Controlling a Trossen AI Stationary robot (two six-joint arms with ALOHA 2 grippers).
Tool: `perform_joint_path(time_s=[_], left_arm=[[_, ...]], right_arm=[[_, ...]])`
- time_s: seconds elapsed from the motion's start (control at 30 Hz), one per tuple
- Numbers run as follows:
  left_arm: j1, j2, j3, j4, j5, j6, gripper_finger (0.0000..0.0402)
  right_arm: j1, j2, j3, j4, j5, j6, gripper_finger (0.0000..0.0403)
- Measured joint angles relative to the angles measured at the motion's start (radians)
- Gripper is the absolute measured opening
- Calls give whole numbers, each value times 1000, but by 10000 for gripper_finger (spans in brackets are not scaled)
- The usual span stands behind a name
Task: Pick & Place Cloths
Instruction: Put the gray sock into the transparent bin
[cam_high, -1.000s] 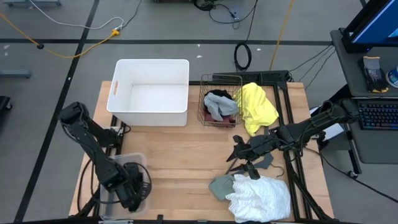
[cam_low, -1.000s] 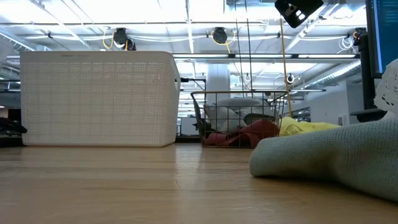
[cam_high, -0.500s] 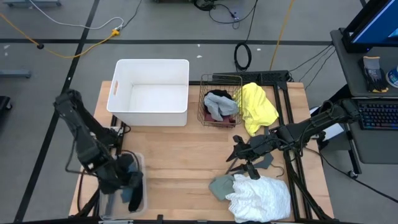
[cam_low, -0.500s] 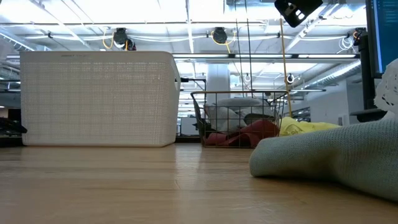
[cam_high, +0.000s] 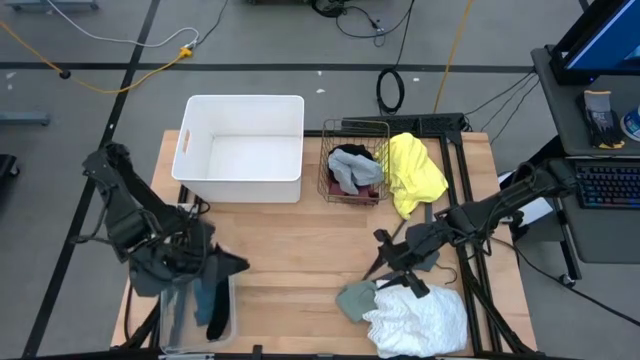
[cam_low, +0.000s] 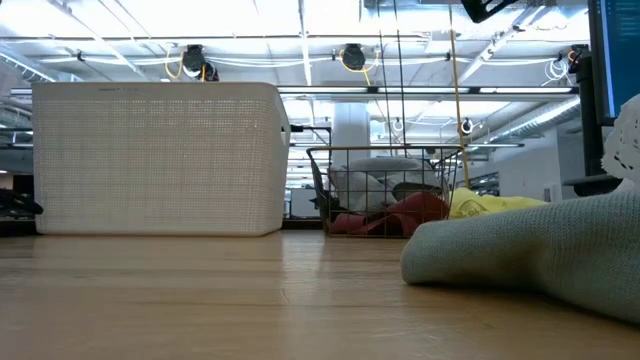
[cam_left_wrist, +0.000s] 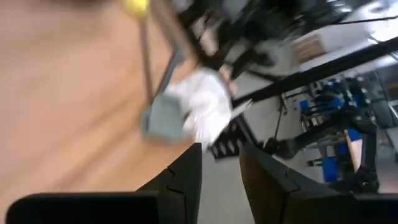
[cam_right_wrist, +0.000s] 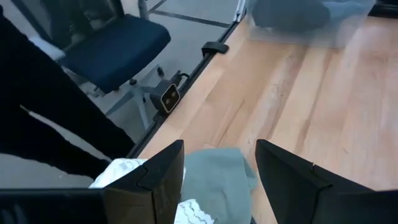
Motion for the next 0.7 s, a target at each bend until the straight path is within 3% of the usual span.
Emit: perform_joint_path(time_s=[0.23, 0.37, 0.5, 0.7], left_arm=[[81, 18, 0, 266, -82, 654, 98], [125, 25, 0, 387, -84, 937, 97], [158, 26, 0, 431, -84, 1081, 97], [188, 26, 0, 425, -83, 1091, 97]], right_arm=[[2, 88, 0, -1, -3, 14, 194], [-7, 151, 0, -2, -5, 14, 194], [-32, 213, 0, -3, -36, 52, 194], [-46, 313, 0, 12, -51, 61, 195]])
